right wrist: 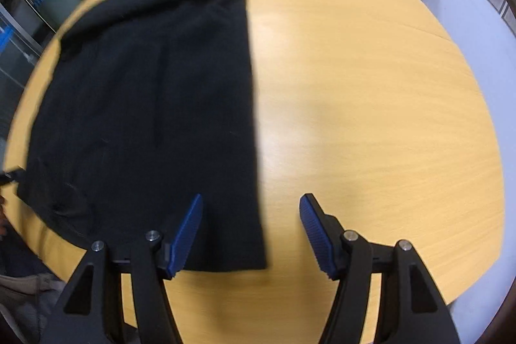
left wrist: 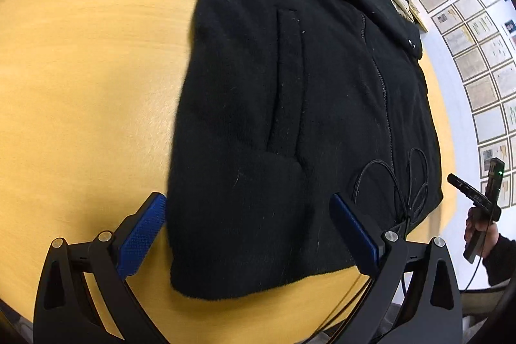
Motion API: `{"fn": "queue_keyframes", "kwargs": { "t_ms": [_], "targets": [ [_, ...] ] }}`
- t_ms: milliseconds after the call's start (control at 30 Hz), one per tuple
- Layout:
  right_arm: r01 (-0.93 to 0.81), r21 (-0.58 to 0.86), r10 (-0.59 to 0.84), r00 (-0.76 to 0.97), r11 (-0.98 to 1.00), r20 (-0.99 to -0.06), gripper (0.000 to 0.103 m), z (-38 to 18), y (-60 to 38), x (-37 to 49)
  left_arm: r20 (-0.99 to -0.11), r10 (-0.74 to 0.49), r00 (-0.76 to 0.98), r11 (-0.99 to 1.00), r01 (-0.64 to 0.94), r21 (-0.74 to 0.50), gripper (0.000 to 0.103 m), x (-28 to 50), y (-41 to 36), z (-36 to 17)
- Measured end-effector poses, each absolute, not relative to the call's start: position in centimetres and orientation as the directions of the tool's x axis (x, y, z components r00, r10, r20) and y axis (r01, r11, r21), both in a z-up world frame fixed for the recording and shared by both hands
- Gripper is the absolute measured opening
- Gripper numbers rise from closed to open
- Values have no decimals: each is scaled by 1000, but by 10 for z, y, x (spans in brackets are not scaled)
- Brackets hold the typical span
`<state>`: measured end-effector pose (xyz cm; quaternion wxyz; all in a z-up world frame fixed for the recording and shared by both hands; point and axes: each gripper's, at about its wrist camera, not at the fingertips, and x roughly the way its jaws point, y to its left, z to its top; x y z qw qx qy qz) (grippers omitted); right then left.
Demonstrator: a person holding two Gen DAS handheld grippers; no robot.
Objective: Fold clothes
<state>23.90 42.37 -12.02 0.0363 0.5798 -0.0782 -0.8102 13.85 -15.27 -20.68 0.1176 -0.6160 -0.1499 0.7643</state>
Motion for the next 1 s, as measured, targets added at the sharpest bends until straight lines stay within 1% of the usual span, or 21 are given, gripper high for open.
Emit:
{"fn": "queue_keyframes", "kwargs": {
  "t_ms": [67,233,400,500,533,600,633,667,733,767,900,1000],
  "targets": [
    [52,200,-206,-330,-978,-921,66,-109,401,235,-908,365,-206,-928,5,-374,101,141,-153,-206],
    [312,242,-328,-260,-919,-908,66,-117,329,225,-904,350,-244,-932,11,-363,101,147,-154,-196],
    [546,280,-426,-159,-789,-891,66,-125,258,215,-905,335,-263,-936,21,-353,101,154,-149,-190],
    [667,299,-470,-87,-682,-878,64,-129,214,209,-894,348,-282,-929,20,-368,101,150,-148,-186],
    [697,304,-480,-66,-649,-875,57,-131,203,207,-891,352,-287,-928,15,-371,101,150,-146,-185],
    [695,311,-484,-60,-648,-873,51,-133,204,202,-889,355,-291,-927,11,-374,101,149,-143,-184],
    [693,315,-485,-57,-649,-873,38,-133,203,201,-887,357,-293,-926,11,-376,101,149,-142,-185],
    [687,318,-482,-54,-654,-874,18,-131,201,204,-886,358,-295,-926,11,-378,101,149,-141,-185],
    [685,335,-483,-29,-647,-875,6,-138,202,202,-887,353,-296,-927,14,-374,101,148,-145,-186],
    [689,343,-488,-17,-638,-873,1,-140,200,203,-888,351,-297,-928,16,-372,101,147,-146,-186],
    [707,394,-516,49,-588,-855,0,-128,203,229,-891,341,-299,-931,24,-364,101,145,-154,-188],
    [684,466,-516,151,-561,-843,0,-133,208,256,-894,333,-301,-933,29,-358,101,143,-160,-189]
  ]
}}
